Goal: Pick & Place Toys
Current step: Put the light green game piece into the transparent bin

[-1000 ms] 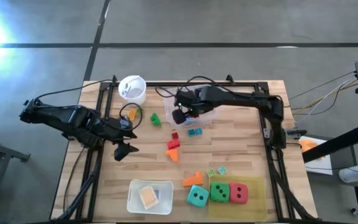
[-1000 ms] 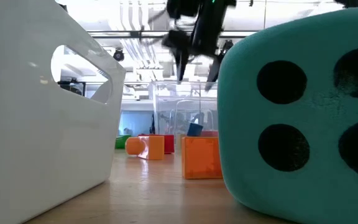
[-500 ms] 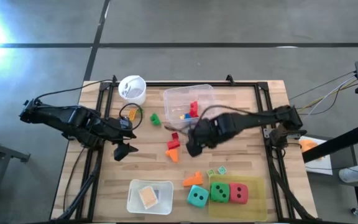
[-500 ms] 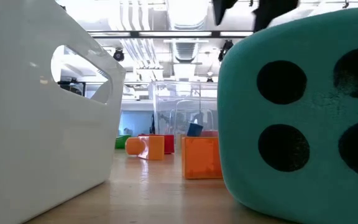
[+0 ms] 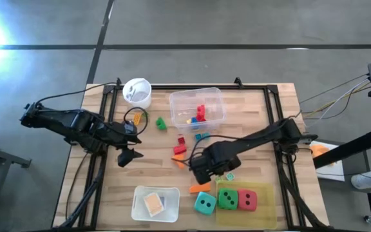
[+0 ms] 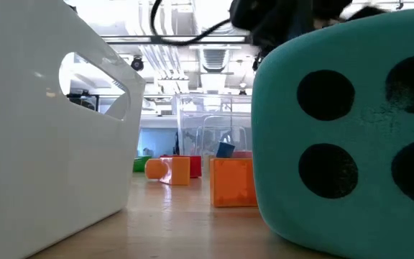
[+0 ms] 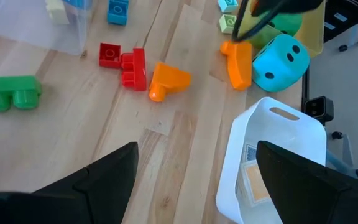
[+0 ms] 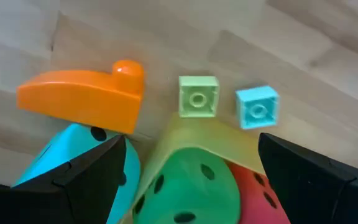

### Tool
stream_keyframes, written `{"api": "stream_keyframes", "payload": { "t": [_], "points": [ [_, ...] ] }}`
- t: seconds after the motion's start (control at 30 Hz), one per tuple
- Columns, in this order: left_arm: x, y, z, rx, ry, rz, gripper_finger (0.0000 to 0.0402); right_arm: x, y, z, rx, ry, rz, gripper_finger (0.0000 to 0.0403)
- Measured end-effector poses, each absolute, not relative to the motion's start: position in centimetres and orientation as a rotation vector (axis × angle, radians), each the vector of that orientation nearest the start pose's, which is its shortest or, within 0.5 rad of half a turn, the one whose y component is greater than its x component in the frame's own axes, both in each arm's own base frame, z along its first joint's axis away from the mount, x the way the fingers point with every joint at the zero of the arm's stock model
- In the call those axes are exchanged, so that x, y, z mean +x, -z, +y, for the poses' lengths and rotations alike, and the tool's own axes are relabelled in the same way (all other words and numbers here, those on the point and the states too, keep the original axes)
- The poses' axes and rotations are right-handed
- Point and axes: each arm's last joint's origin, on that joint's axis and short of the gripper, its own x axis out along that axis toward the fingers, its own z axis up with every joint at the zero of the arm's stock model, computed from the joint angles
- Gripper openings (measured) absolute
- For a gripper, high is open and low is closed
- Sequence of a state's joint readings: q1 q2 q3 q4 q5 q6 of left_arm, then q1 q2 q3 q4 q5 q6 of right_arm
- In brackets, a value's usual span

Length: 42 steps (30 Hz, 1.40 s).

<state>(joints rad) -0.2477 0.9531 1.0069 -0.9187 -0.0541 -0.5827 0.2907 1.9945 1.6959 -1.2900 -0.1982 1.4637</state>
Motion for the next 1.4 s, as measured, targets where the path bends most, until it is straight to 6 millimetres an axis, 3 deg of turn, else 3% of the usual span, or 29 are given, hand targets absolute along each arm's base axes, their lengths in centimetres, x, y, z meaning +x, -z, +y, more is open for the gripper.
{"api": "stream_keyframes", "payload": {
  "t": [0.43,1.0,1.4],
  "points": [
    [16.6,-31.8,-4.0,-0.415,-0.070,0.881,0.0330,36.6,-17.6,10.3,1.022,0.708,1.638,0.0359],
    [16.6,-31.8,-4.1,-0.413,-0.069,0.880,0.0330,35.8,-15.5,10.0,1.022,0.605,1.690,0.0356],
    [16.6,-31.8,-4.1,-0.414,-0.069,0.879,0.0330,35.5,-14.9,9.9,1.052,0.667,1.685,0.0236]
  ]
}}
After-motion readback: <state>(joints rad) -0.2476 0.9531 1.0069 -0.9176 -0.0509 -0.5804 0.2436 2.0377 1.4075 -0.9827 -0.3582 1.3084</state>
